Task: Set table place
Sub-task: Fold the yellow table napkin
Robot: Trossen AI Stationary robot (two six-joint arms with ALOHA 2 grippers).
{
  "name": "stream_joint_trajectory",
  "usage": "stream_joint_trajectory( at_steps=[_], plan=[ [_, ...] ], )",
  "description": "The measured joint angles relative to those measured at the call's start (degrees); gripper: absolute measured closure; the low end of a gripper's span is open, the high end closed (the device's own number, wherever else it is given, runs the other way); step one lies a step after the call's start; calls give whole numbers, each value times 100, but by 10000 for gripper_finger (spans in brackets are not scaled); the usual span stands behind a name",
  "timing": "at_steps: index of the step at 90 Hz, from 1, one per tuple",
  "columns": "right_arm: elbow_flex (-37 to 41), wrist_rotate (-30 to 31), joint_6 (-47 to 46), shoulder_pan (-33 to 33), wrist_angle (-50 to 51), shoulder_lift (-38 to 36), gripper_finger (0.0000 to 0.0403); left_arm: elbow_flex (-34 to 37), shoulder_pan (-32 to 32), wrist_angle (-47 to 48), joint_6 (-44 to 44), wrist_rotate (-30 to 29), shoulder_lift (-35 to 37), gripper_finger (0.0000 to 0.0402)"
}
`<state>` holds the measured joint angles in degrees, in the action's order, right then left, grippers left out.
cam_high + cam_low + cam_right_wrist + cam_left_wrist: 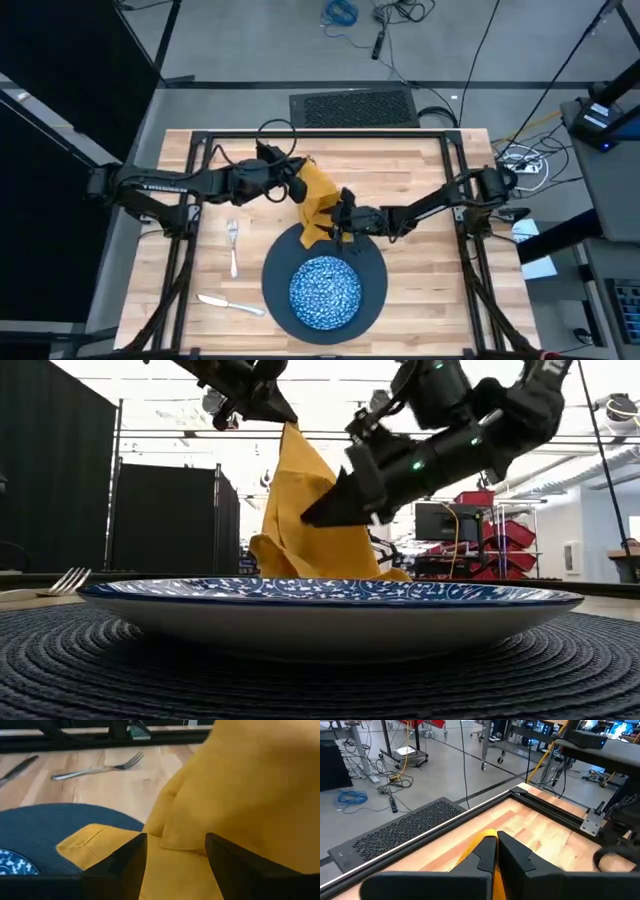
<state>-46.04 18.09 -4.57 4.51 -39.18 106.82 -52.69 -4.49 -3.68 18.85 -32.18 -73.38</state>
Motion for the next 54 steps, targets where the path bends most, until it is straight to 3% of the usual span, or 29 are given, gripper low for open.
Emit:
stream_joint_trajectory(
  at_steps=[29, 54],
  plan=[
    [-721, -20, 267, -7, 147, 571, 211, 0, 2, 28, 26, 0, -33, 402],
    [-804, 273, 420, -121, 478, 652, 211, 0, 13, 24, 23, 22, -37, 402]
  ],
)
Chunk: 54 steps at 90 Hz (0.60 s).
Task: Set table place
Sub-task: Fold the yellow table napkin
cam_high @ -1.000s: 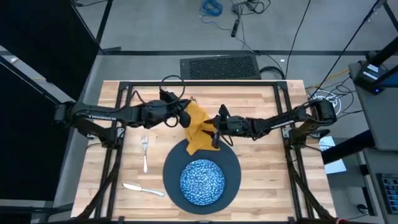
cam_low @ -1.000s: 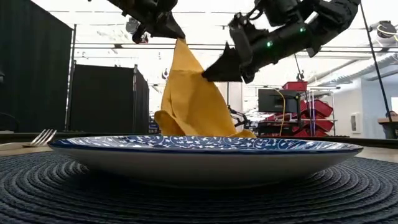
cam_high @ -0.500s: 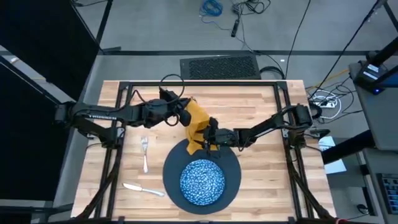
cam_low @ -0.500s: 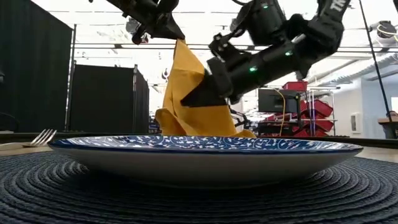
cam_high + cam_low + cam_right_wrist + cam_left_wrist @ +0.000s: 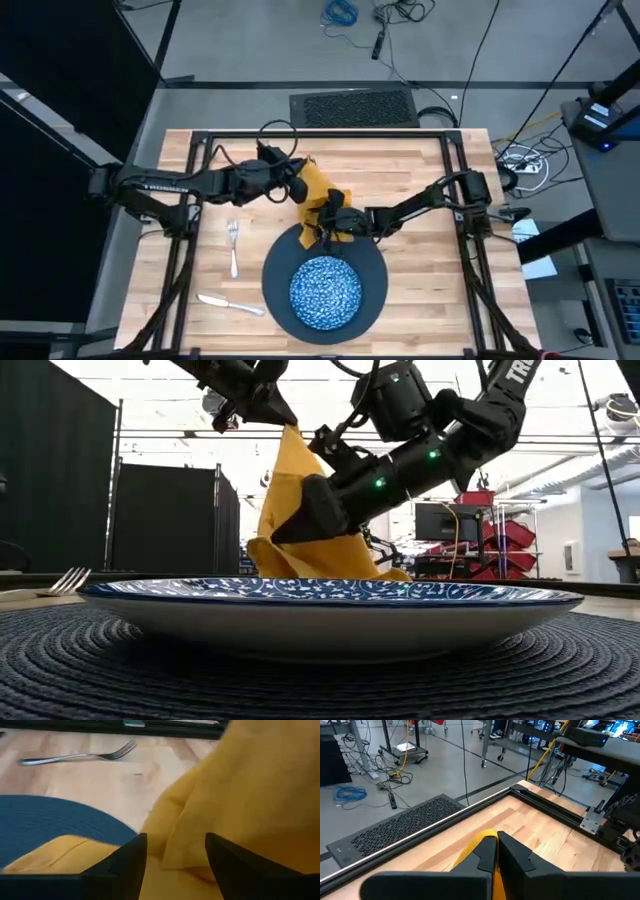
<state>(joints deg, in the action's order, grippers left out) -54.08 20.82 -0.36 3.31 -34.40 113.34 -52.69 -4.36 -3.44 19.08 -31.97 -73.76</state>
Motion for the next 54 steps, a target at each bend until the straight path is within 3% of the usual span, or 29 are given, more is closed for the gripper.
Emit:
stream_joint_trajectory(
  at_steps=[17, 54],
  plan=[
    [0, 9, -22, -111, 104, 2, 217, 0, 37, 0, -31, 16, 0, 402],
    [0, -14, -154, -119, 18, 62, 288, 2, 74, 11, -34, 20, 0, 402]
  ],
)
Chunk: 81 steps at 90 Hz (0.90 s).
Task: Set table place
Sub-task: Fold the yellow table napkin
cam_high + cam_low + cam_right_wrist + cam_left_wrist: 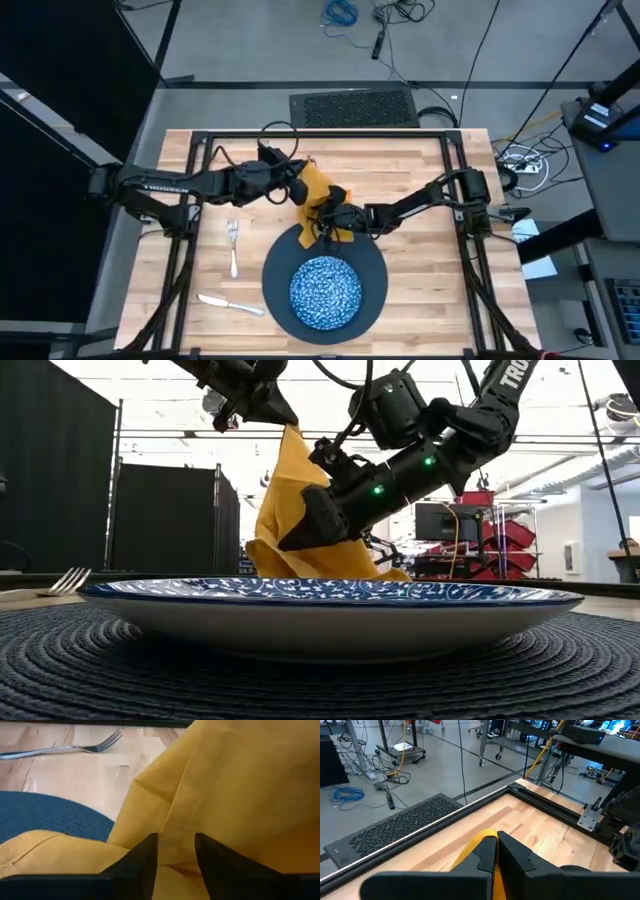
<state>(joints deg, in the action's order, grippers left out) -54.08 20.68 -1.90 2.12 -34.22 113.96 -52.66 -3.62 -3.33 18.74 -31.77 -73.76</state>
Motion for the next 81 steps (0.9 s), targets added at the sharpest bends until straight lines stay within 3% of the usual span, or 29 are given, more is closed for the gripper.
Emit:
stream_joint_trajectory(
  at_steps=[39, 52, 65, 81],
  plan=[
    [7, 19, 32, -30, -595, 520, 285, 4, 202, -57, 27, 2, 0, 402],
    [7, 151, 138, -72, -796, 520, 321, 4, 260, -60, 42, 2, 0, 402],
    [4, 173, 278, -137, -756, 515, 390, 4, 313, -59, 42, 2, 0, 402],
    [6, 185, 346, -81, -693, 461, 402, 4, 313, 20, 37, -14, 0, 402]
  ],
)
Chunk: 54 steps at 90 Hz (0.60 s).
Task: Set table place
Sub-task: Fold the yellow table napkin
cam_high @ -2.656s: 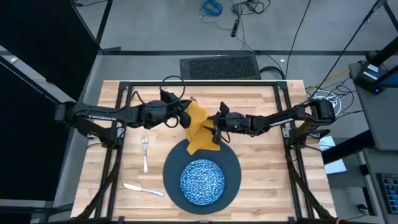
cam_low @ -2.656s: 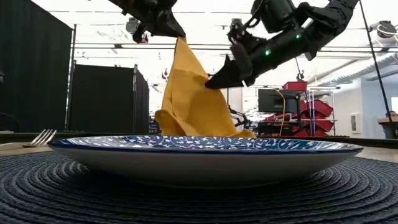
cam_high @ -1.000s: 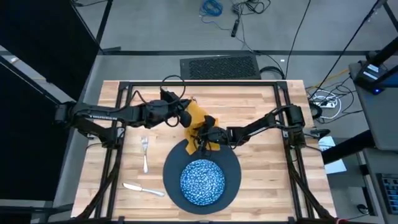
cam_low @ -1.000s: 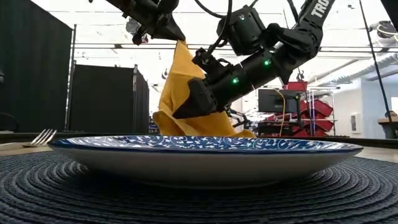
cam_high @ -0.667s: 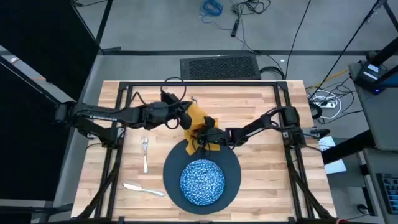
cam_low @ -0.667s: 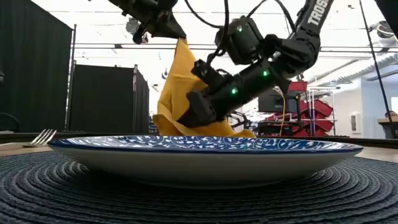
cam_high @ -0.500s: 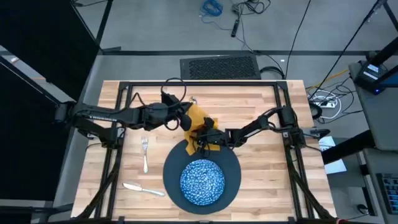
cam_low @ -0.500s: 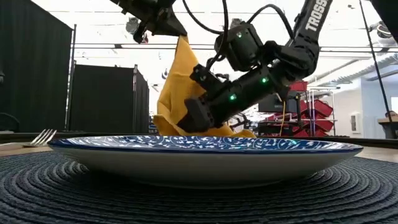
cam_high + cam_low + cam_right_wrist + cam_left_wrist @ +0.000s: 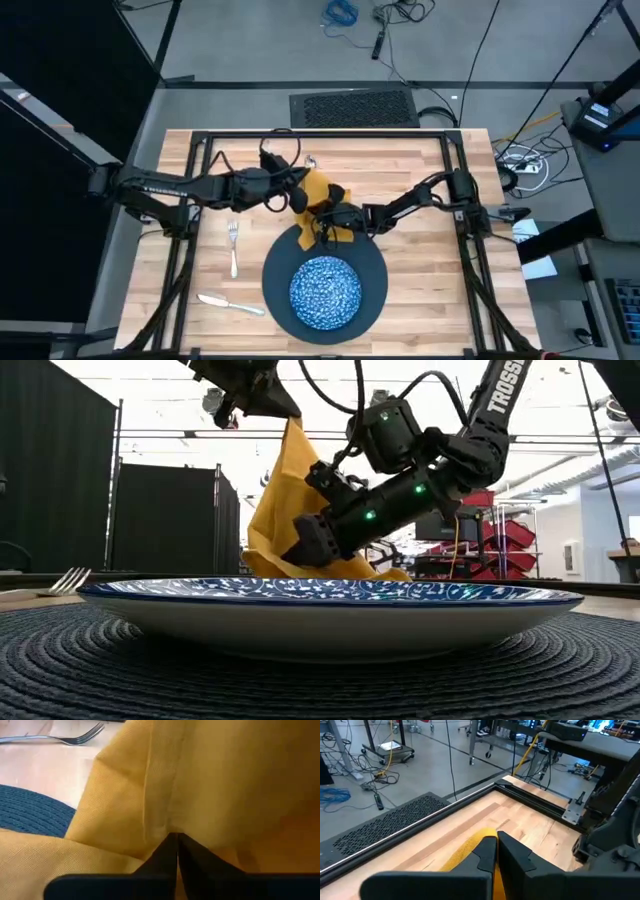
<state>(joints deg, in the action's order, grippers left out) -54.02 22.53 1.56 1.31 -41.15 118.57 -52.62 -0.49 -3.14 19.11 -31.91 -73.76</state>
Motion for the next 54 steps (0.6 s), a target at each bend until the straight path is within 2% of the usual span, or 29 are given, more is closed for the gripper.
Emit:
stream_joint_trajectory(
  at_steps=[10, 20, 30, 40, 54],
  plan=[
    [-2, 17, 48, 139, 207, -209, 403, 0, -1, 130, 1, -35, 0, 402],
    [-2, 286, 84, 262, 591, -347, 403, 0, 0, 275, 4, -160, -2, 402],
    [-2, -72, 217, 257, 879, -355, 390, 0, 0, 261, 4, -183, -2, 402],
    [-2, -486, 707, 248, 1082, -357, 348, 0, 0, 245, 4, -183, -2, 402],
    [-2, -555, 2081, 320, 998, -357, 251, 0, 2, 238, 6, -183, -2, 402]
  ],
)
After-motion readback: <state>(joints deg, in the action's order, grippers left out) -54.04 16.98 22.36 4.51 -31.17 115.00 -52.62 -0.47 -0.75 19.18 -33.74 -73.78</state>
